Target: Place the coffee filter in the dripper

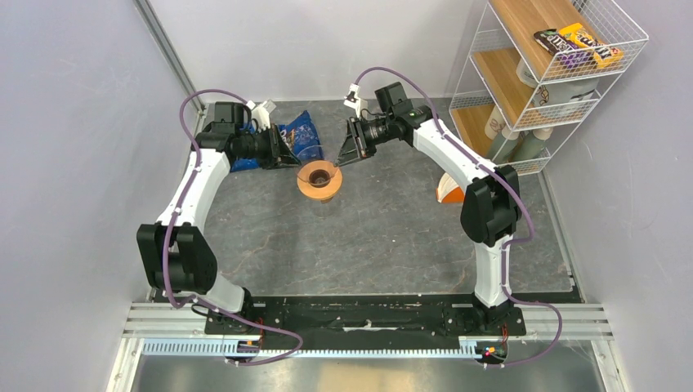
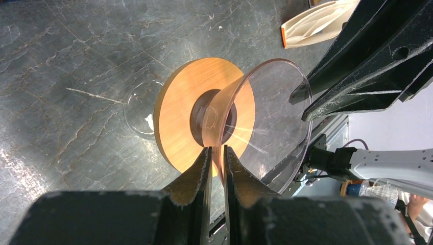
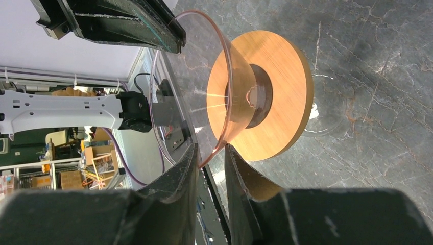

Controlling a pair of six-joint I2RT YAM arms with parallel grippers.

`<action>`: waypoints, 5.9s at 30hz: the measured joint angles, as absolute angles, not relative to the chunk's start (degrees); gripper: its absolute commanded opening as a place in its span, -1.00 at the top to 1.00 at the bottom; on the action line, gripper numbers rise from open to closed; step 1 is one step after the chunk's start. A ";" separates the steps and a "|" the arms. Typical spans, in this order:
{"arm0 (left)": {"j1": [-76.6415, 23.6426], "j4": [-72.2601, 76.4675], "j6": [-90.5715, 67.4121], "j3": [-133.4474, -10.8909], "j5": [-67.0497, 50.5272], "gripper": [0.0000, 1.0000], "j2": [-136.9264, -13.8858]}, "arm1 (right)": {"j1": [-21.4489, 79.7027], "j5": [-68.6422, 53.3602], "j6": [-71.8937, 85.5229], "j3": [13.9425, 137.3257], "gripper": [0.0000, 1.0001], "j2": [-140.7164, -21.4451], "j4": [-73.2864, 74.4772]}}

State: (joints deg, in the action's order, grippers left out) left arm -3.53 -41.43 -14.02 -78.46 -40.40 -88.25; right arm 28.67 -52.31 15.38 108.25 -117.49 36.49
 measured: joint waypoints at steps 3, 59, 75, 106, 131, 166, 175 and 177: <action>-3.62 -40.95 -14.02 -78.28 -40.38 0.64 -88.18 | 28.64 -52.51 15.18 108.14 0.39 -117.49 36.42; 8.60 -26.30 -34.79 -64.12 -41.01 0.53 -100.51 | 15.53 -48.12 12.08 108.12 -0.86 -106.24 46.81; 0.89 -15.00 -41.60 -63.61 -42.83 0.42 -109.58 | 13.06 -46.70 6.02 108.92 -0.87 -104.77 56.77; -8.32 -8.10 -49.06 -56.49 -45.45 0.30 -109.40 | 12.01 -46.39 5.48 106.89 -0.89 -102.69 57.78; 2.24 -33.10 -23.55 -63.59 -37.98 -0.13 -88.09 | 8.64 -16.29 -39.40 116.38 0.05 -98.32 87.99; 2.22 -35.81 -18.33 -68.64 -46.70 -0.19 -80.51 | 6.63 0.10 -60.27 106.43 0.03 -113.19 81.91; 2.24 -36.40 -18.28 -68.64 -46.44 -0.20 -80.47 | 5.37 0.08 -61.80 103.92 0.14 -113.78 80.75; 2.28 -36.47 -18.28 -68.64 -46.39 -0.20 -80.47 | 5.21 0.08 -62.06 103.48 0.23 -113.84 80.64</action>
State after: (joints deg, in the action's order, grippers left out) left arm 2.28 -36.47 -18.28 -68.64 -46.39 -80.47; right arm 5.21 0.08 -62.06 103.48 -113.84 80.64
